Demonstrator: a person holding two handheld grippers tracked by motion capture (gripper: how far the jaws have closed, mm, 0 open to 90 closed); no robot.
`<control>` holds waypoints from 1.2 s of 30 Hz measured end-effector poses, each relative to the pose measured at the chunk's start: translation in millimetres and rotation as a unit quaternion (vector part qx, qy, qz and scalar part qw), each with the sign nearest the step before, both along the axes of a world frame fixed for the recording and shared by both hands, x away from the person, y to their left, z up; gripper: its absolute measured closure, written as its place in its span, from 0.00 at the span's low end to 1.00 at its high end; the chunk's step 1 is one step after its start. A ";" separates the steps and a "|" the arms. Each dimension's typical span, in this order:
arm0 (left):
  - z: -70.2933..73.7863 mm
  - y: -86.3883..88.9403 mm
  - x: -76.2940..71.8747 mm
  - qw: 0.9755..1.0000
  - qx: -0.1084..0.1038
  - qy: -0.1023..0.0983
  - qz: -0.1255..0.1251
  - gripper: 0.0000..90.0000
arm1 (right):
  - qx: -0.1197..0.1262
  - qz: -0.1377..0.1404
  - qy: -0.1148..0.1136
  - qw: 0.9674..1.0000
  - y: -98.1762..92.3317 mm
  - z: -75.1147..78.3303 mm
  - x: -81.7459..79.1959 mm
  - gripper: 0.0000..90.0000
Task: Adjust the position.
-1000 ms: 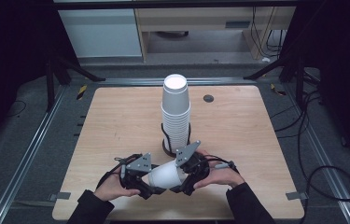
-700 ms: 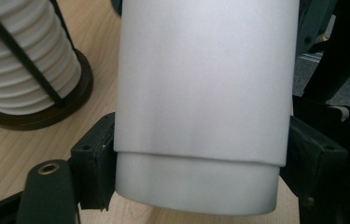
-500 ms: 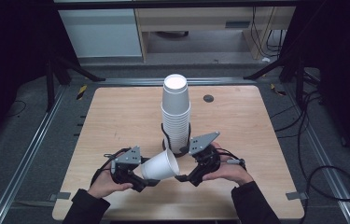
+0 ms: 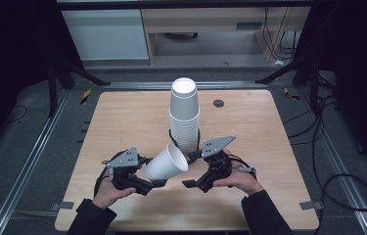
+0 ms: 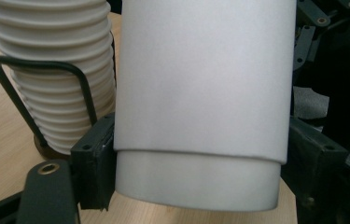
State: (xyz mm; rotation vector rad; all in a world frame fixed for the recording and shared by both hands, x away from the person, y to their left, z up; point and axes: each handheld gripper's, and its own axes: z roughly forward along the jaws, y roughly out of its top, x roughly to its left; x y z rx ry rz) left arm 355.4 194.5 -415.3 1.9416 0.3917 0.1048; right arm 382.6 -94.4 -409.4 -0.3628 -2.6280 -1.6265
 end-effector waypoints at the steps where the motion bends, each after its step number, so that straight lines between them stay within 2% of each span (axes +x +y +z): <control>1: 0.1 -1.8 -1.0 1.000 0.000 -0.003 0.001 0.25 | 0.004 0.002 0.003 1.000 0.2 0.5 -0.2 0.04; 5: -0.1 -7.7 -3.5 1.000 0.003 -0.005 -0.006 0.25 | 0.029 0.010 0.010 0.999 1.4 2.6 -1.4 0.04; 8: -1.9 -11.3 -4.2 1.000 0.007 -0.005 -0.008 0.25 | 0.035 0.011 0.011 0.999 2.4 3.6 -2.2 0.04; 19: -8.1 -25.0 -8.5 0.999 0.030 -0.006 -0.027 0.26 | 0.033 0.010 0.017 0.999 6.3 2.0 -2.4 0.04; 24: -7.6 -24.2 -8.4 0.999 0.028 -0.007 -0.024 0.26 | 0.036 0.009 0.018 0.999 5.6 2.3 -1.9 0.04; 27: -7.9 -26.3 -9.5 0.999 0.041 -0.016 -0.020 0.26 | 0.039 0.007 0.022 0.999 6.2 2.3 -1.9 0.04; 32: -10.0 -31.6 -11.5 0.998 0.058 -0.019 -0.027 0.26 | 0.033 0.010 0.024 0.999 10.9 -0.7 -2.6 0.04; 36: -10.4 -31.8 -11.4 0.998 0.059 -0.019 -0.030 0.26 | 0.035 0.013 0.029 0.999 10.4 -2.1 -2.1 0.06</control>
